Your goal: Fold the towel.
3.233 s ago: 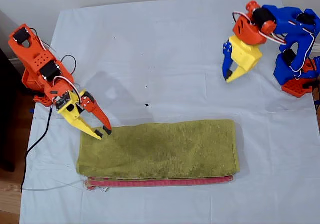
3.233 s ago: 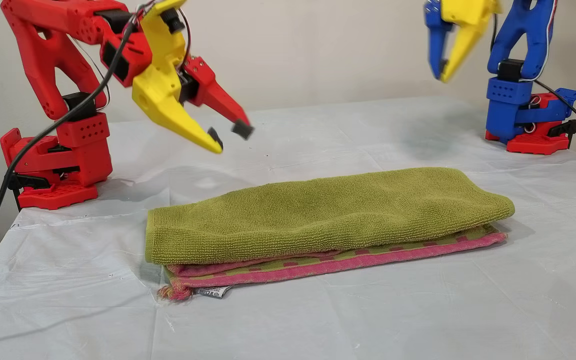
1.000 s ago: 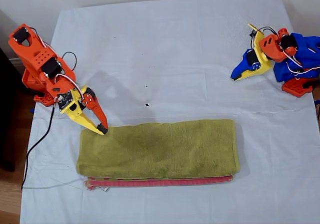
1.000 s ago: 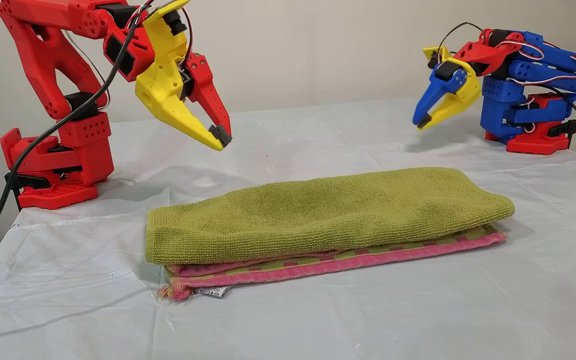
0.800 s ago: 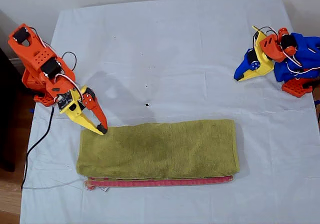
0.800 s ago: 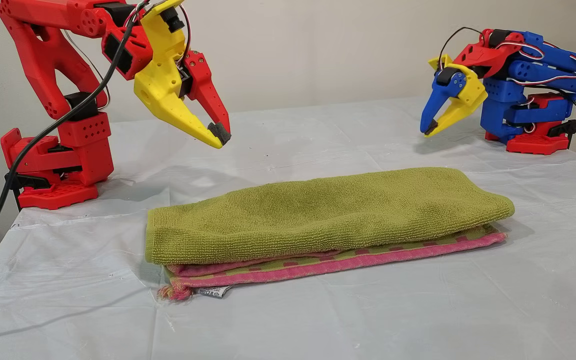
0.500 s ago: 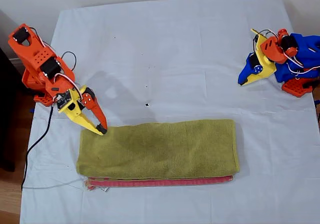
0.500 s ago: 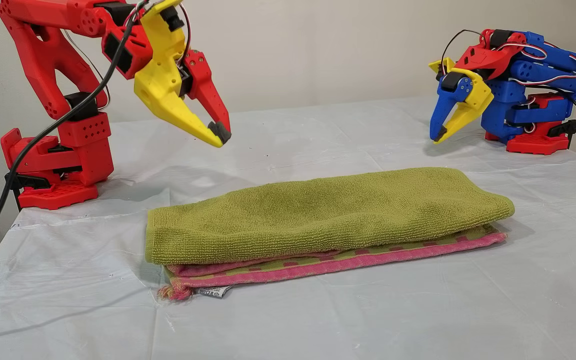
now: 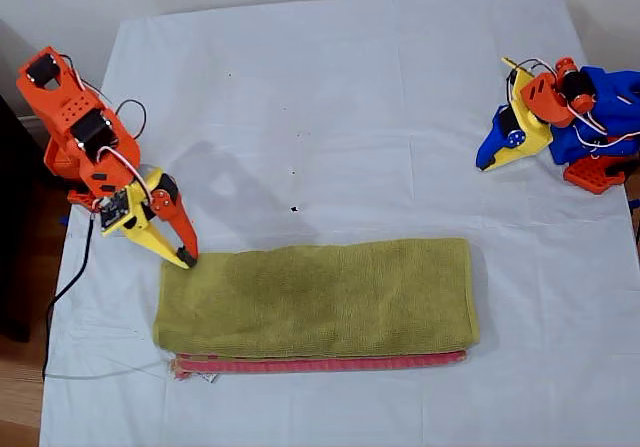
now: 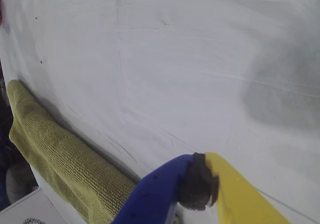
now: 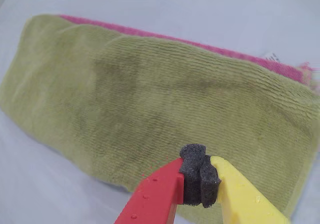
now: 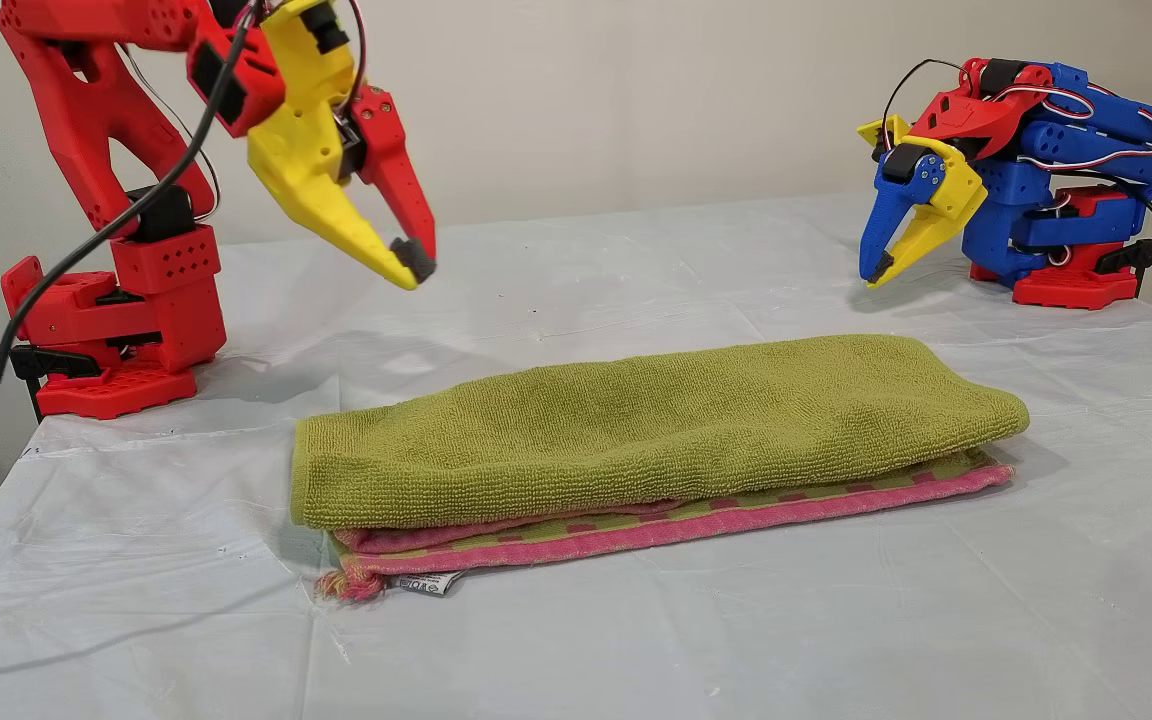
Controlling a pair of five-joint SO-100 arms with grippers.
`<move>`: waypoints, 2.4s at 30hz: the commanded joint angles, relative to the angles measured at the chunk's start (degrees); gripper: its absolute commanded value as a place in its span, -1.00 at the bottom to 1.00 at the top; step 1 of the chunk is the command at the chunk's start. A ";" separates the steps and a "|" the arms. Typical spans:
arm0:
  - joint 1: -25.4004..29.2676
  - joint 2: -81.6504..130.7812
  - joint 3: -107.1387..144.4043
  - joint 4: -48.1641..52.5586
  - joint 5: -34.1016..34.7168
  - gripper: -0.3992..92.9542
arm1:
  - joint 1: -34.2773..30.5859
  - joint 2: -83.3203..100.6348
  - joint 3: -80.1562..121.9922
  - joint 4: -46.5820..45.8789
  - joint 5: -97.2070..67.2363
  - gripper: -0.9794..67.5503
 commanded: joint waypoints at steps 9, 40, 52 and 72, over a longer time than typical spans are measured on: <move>8.88 -12.22 -27.16 27.95 2.37 -0.94 | 0.18 12.22 5.80 0.18 0.00 -0.97; 14.24 -26.10 -8.53 8.79 -3.60 0.53 | 0.18 12.22 5.80 0.18 0.00 -0.97; 12.74 -31.90 -6.33 1.85 -4.22 0.61 | 0.18 12.22 5.80 0.18 0.00 -0.97; 1.76 -43.59 -15.73 0.79 5.63 0.36 | 0.18 12.22 5.80 0.18 0.00 -0.97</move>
